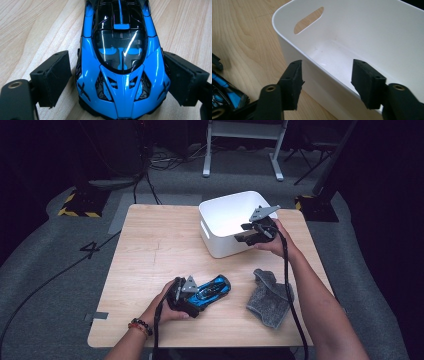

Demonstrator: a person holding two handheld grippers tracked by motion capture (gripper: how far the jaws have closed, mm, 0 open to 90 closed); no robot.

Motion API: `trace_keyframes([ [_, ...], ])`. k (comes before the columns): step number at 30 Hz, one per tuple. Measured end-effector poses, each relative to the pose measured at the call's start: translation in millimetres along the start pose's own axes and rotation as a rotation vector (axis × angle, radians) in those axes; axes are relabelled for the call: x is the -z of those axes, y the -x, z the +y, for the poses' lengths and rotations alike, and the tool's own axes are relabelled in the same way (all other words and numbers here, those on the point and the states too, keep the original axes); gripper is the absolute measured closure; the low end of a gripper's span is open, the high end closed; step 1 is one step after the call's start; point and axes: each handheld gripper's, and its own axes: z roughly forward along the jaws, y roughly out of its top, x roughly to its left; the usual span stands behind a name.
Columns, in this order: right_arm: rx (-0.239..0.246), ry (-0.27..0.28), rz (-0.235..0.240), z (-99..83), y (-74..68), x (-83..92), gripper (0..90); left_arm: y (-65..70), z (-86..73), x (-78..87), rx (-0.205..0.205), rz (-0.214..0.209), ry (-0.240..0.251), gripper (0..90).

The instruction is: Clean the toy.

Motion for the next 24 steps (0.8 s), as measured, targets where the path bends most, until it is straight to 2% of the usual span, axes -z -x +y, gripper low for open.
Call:
trace_keyframes([
  [3,0.026,-0.029,0.035,1.2,-2.9,-0.8,53.2,0.1,0.0,0.1,0.000,0.000,0.000,13.6],
  [6,0.045,-0.036,0.053,1.1,-5.4,1.1,58.7,0.6,-0.1,0.2,0.002,0.004,-0.002,13.6],
  [9,0.063,-0.040,0.093,0.6,-9.5,5.0,66.5,0.8,-0.1,0.2,0.003,0.005,-0.002,13.6],
  [10,0.085,-0.045,0.100,1.0,-13.0,6.4,69.1,0.9,-0.1,0.2,0.004,0.004,-0.002,13.6],
  [16,0.153,-0.110,0.110,6.6,-31.9,11.1,79.9,1.4,0.3,0.2,0.007,0.009,-0.005,13.6],
  [19,0.179,-0.115,0.121,8.0,-39.9,12.9,84.5,1.7,0.3,0.1,0.009,0.009,-0.004,13.6],
  [24,0.202,-0.118,0.137,9.1,-50.4,17.7,86.3,1.6,0.3,0.2,0.008,0.008,-0.005,13.6],
])
